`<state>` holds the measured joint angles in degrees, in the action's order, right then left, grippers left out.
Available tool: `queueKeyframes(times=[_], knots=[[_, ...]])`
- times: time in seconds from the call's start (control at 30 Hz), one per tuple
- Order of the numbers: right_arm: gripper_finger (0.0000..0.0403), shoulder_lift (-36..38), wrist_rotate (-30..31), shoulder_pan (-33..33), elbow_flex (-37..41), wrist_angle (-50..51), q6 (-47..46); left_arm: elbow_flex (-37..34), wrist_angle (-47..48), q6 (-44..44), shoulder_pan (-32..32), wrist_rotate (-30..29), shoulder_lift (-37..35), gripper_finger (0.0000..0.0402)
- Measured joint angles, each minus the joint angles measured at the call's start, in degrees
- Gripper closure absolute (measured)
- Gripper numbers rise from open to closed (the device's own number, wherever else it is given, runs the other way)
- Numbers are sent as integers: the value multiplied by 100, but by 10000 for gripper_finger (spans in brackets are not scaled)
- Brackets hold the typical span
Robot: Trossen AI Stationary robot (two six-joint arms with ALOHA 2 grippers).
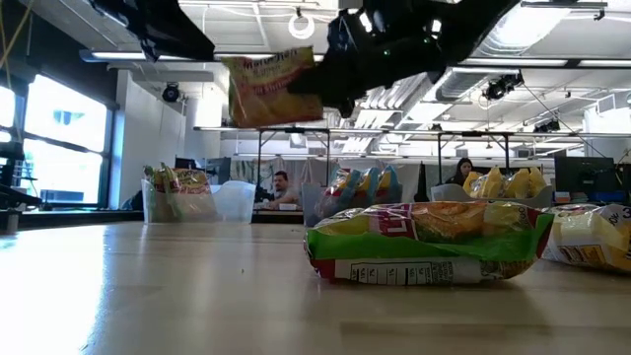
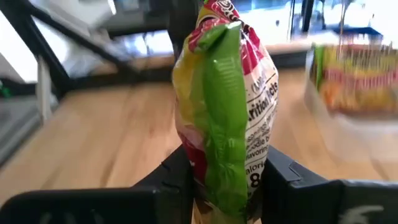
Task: Sort Maruchan noodles
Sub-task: Put the left green noodle pack into the transparent bin
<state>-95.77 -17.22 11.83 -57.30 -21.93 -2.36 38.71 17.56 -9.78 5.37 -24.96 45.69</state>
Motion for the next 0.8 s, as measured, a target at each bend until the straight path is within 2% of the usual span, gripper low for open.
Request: queueKeyframes(times=[0.1,0.2,0.5,0.7,0.8], knots=[[308,-65,27,12,-287,856,236,468,702,-92,0,221,325,270],[308,-225,24,-54,-470,1154,352,952,1076,-94,-2,424,735,246],[308,-380,19,-293,-594,1189,542,2254,2166,468,-15,655,2097,181],[308,-380,35,-462,-592,1127,690,2918,2472,543,-162,1145,2857,162],[308,-380,46,-519,-592,1047,748,3157,2660,551,-315,1203,3167,158]])
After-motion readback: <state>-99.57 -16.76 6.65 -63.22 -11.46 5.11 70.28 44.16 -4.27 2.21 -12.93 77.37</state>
